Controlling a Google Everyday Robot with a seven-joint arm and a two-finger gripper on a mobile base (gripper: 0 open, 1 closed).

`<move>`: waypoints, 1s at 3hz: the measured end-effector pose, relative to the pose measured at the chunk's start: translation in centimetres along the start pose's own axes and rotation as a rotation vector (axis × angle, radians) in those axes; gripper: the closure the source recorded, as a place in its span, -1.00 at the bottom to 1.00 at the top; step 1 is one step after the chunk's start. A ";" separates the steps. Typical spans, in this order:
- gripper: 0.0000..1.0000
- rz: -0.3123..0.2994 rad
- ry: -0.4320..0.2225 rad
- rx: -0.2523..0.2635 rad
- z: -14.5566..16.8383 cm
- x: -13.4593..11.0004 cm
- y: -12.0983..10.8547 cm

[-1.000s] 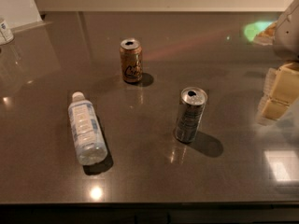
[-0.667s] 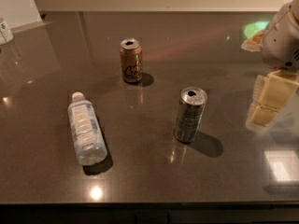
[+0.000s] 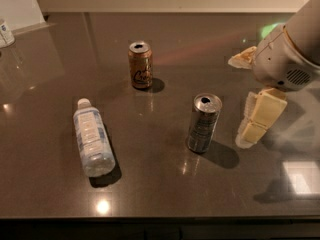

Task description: Move redbull can near orange can

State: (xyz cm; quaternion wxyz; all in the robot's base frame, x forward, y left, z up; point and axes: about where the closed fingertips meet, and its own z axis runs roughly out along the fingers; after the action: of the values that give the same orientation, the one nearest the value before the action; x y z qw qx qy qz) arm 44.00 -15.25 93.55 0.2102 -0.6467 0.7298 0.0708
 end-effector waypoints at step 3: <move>-1.00 -0.034 -0.178 -0.086 3.8 -3.9 0.5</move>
Offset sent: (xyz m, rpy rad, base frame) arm 0.0064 0.0608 -0.0236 0.2164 0.0573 0.1073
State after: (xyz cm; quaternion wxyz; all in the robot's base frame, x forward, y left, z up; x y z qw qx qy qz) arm 44.66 -10.15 91.63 0.2475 -0.6585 0.6934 0.1557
